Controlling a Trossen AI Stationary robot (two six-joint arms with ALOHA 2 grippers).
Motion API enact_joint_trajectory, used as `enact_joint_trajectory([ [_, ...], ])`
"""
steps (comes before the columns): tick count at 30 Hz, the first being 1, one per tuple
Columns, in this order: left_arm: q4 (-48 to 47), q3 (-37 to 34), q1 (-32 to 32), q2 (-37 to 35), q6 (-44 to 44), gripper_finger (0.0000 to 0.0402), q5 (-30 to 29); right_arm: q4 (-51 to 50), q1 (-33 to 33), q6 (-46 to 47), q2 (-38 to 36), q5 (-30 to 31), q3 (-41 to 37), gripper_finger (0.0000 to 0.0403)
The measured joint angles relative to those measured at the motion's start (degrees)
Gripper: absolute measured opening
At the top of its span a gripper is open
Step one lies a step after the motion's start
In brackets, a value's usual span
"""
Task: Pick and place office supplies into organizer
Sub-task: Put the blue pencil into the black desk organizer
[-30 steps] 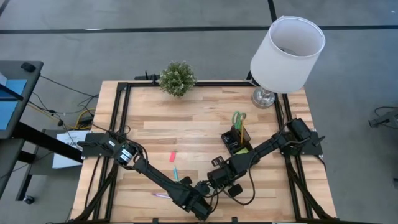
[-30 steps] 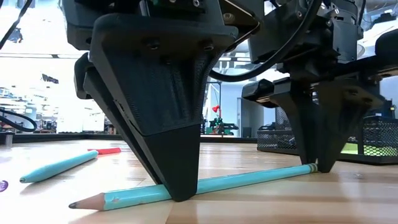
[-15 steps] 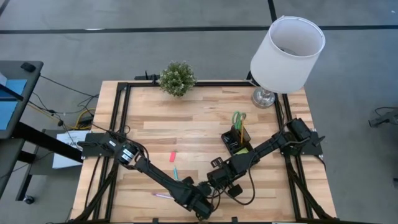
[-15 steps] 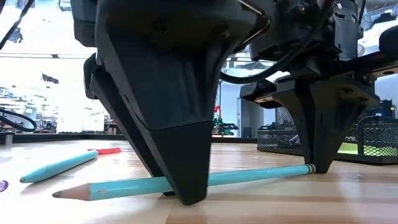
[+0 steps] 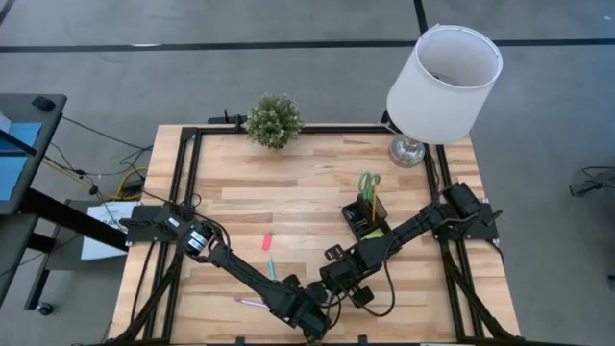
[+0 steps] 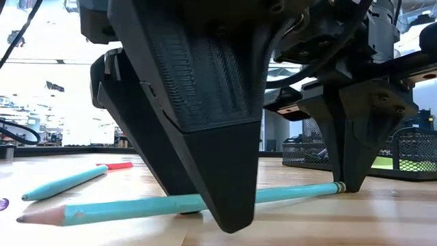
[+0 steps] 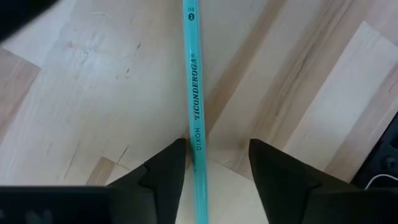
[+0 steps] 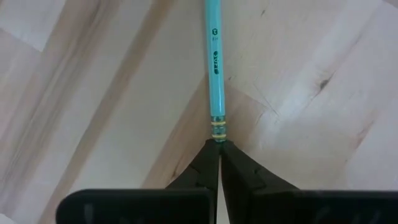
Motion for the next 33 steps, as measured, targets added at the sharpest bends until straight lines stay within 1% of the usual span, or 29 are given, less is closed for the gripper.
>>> enact_joint_trajectory([
  [2,0.1,-0.5,-0.2,0.0,0.0,0.0154,1.2,1.9,-0.3,1.5,-0.3,-0.4,-1.4,0.0001],
  [4,1.0,-1.7,-0.4,-0.2,0.0,0.0128,2.2,3.0,-0.7,2.9,-0.3,-2.1,-2.3,0.0001],
  [9,1.5,-2.7,-0.6,-0.4,0.1,0.0032,4.0,3.9,-0.8,3.7,-0.3,-2.7,-2.7,0.0000],
  [10,1.6,-2.7,-0.5,-0.4,0.1,0.0019,4.4,4.3,-0.8,3.7,-0.6,-2.9,-2.7,0.0000],
  [11,1.7,-2.7,-0.2,-0.4,0.1,0.0014,4.8,4.6,-0.8,3.7,-1.0,-2.9,-2.8,0.0000],
  [16,1.4,-2.1,1.3,-0.3,0.9,0.0016,7.7,4.9,-0.7,5.2,-3.3,-2.9,-3.2,0.0000],
  [20,0.4,1.1,1.9,0.0,4.3,0.0007,9.0,4.4,-0.7,7.2,-7.1,-2.4,-2.9,0.0002],
  [23,-3.6,4.6,2.4,0.6,7.4,0.0007,6.8,3.7,-0.7,7.8,-10.5,-2.0,-2.7,0.0002],
  [25,-7.2,6.8,2.9,0.8,8.9,0.0005,3.7,3.3,-0.7,8.9,-12.8,-1.5,-2.7,0.0002],
  [28,-11.9,10.6,4.0,0.6,10.5,0.0004,0.1,-1.2,-1.0,10.9,-17.4,3.3,-2.8,0.0002],
  [30,-15.8,12.9,4.5,0.5,11.7,0.0003,-1.3,-7.3,-1.3,12.8,-21.2,9.2,-2.7,0.0002],
  [33,-20.0,16.3,5.2,0.5,13.8,0.0002,-3.5,-17.6,-2.1,19.1,-27.9,18.0,-2.7,0.0001],
])
